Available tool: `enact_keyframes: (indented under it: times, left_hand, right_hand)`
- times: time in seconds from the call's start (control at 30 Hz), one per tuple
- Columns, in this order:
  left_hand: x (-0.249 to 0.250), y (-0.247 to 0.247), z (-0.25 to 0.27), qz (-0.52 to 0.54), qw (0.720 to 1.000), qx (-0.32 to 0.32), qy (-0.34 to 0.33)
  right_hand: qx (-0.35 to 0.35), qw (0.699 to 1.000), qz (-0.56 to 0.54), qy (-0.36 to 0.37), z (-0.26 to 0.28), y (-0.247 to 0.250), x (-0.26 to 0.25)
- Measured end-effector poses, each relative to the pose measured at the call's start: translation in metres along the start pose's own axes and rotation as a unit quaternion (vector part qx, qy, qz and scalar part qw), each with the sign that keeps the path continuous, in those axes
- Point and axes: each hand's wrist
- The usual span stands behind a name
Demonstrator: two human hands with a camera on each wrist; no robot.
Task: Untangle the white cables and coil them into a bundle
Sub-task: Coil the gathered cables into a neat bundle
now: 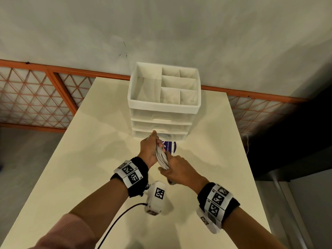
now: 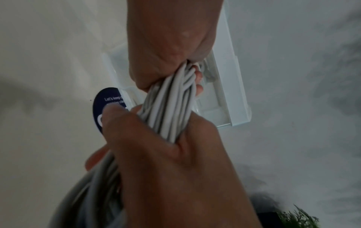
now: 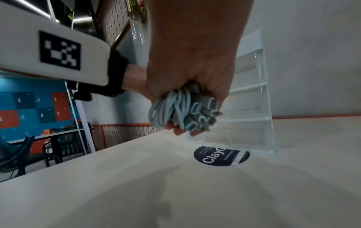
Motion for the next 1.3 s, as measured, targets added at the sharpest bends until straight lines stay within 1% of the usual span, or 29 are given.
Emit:
enact_keyframes:
  times: [0.13,0.2,0.3,0.33,0.43,0.5,0.57,0.73,0.8,0.9,0.97,1.0,1.1,1.17,1.23,1.3]
  left_hand:
    - [0.0,-0.012,-0.015,-0.039,0.999,0.002,-0.014]
    - [-0.001,-0.011,-0.022,-0.028,0.999,-0.015,0.013]
    - [-0.002,-0.009,-0.025,-0.005,0.994,-0.081,0.075]
    - [-0.002,-0.008,-0.026,-0.024,0.992,-0.098,0.074]
    - [0.0,-0.005,-0.031,-0.089,0.987,-0.13,0.026]
    - [0.001,0.001,-0.035,-0.085,0.989,-0.12,-0.005]
    - [0.002,0.007,-0.039,-0.057,0.994,-0.087,-0.024]
    - [-0.009,0.014,-0.026,-0.051,0.996,-0.058,-0.034]
    - [-0.017,0.015,-0.014,-0.049,0.997,-0.045,-0.038]
    - [-0.028,0.022,-0.003,-0.044,0.997,-0.037,-0.041]
    - [-0.035,0.027,0.001,-0.039,0.998,-0.026,-0.043]
    - [-0.037,0.029,0.004,-0.036,0.998,-0.021,-0.044]
    - [-0.04,0.031,0.008,-0.03,0.998,-0.021,-0.048]
    - [-0.04,0.032,0.01,-0.032,0.998,-0.022,-0.055]
    - [-0.04,0.032,0.012,-0.033,0.997,-0.021,-0.059]
    - [-0.038,0.031,0.016,-0.03,0.998,-0.019,-0.059]
  right_hand:
    - [0.027,0.999,0.003,-0.039,-0.007,-0.001,0.008]
    - [0.006,0.999,-0.033,-0.043,-0.01,0.004,0.014]
    - [-0.05,0.986,-0.158,-0.019,-0.011,0.014,0.029]
    - [-0.062,0.981,-0.184,-0.012,-0.011,0.018,0.034]
    - [-0.071,0.978,-0.194,-0.024,-0.01,0.027,0.047]
    - [-0.07,0.979,-0.188,-0.034,-0.009,0.029,0.054]
    - [-0.072,0.979,-0.185,-0.035,-0.006,0.032,0.06]
    - [-0.107,0.975,-0.195,0.011,0.005,0.062,0.059]
    - [-0.12,0.976,-0.18,0.034,0.004,0.079,0.052]
    - [-0.112,0.982,-0.142,0.053,-0.008,0.099,0.034]
    - [-0.115,0.988,-0.088,0.049,-0.026,0.107,0.025]
    - [-0.13,0.989,-0.051,0.049,-0.036,0.109,0.02]
    - [-0.184,0.981,0.054,0.024,-0.064,0.111,0.011]
    - [-0.201,0.974,0.108,-0.006,-0.08,0.107,0.013]
    - [-0.209,0.97,0.122,-0.032,-0.09,0.101,0.016]
    - [-0.202,0.974,0.092,-0.055,-0.096,0.096,0.02]
Point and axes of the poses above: each hand's wrist, its own z-axis away from the middle knuckle, its own y-axis out of the back of the hand, x = y × z, and after that the axes turned 14 degrees about -x, right-handed
